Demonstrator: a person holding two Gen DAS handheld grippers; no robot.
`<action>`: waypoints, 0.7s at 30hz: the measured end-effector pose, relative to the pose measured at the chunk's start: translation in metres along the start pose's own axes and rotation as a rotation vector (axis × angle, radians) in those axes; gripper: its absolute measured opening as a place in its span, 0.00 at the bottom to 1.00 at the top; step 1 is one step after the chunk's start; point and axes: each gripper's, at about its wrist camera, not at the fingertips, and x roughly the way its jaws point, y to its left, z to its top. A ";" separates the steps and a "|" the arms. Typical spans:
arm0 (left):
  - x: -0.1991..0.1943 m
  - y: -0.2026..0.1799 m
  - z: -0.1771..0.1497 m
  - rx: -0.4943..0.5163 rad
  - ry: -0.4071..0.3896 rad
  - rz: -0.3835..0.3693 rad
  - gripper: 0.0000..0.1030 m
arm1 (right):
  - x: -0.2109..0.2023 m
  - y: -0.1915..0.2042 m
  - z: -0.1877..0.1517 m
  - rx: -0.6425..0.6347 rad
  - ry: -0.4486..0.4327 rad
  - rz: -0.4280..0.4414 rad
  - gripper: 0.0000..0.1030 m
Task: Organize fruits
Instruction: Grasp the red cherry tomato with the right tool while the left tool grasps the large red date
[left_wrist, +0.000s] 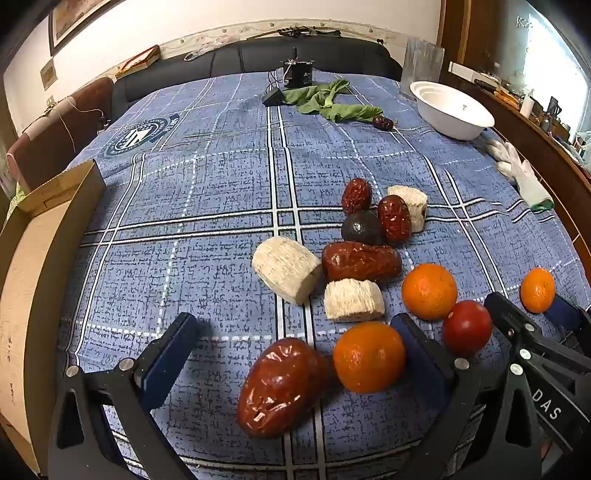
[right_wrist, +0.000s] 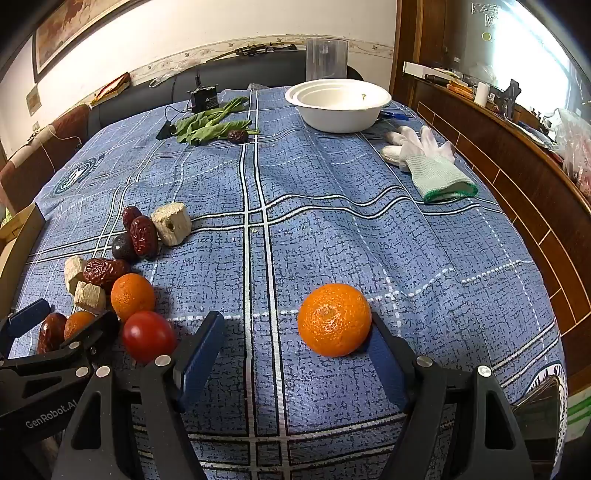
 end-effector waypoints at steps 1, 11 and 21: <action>0.000 0.000 -0.001 0.006 0.003 -0.003 1.00 | 0.000 0.000 0.000 -0.001 0.000 -0.001 0.78; -0.021 0.015 -0.013 0.027 0.034 -0.097 0.80 | 0.000 0.000 -0.002 -0.001 0.018 0.013 0.79; -0.121 0.111 -0.006 -0.144 -0.230 -0.034 0.75 | -0.083 -0.026 0.004 0.056 -0.256 0.057 0.79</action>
